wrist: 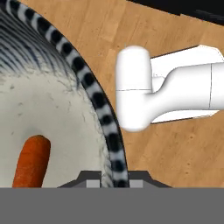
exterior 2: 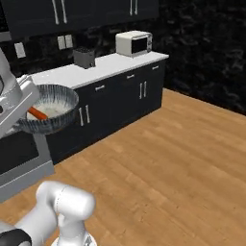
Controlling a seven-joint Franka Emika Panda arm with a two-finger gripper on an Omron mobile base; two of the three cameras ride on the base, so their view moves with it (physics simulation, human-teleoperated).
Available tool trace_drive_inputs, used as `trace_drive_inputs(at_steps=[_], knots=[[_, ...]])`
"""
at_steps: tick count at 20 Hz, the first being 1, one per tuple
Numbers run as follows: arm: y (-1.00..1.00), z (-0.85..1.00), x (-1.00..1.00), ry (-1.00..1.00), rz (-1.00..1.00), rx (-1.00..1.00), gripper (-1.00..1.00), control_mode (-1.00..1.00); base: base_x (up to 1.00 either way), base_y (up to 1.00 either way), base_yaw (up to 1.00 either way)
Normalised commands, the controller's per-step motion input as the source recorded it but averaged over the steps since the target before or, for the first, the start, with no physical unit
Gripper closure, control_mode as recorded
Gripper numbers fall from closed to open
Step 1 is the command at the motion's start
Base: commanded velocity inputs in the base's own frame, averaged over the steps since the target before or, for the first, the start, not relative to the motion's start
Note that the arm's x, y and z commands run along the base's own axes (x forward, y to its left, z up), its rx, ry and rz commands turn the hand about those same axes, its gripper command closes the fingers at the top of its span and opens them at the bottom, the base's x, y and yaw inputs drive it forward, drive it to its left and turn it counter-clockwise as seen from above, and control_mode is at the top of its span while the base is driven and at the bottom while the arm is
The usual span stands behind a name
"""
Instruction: Pick the carrot from the sink and place it in the bowl. Then pick the bowl and place it in the microwave. Then close the microwave door and press the start button.
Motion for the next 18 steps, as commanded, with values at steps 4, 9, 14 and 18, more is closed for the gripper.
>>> trace_drive_inputs(at_steps=[4,9,14,18], knots=[[0.00,0.00,0.00,0.00,0.00,0.00,1.00,1.00,0.21,0.00,0.85],[0.00,0.00,0.00,0.00,0.00,0.00,1.00,1.00,0.28,-0.03,0.83],[0.00,0.00,0.00,0.00,0.00,0.00,1.00,1.00,0.35,-0.37,0.82],[0.00,0.00,0.00,0.00,0.00,0.00,1.00,1.00,0.19,-0.80,0.66]])
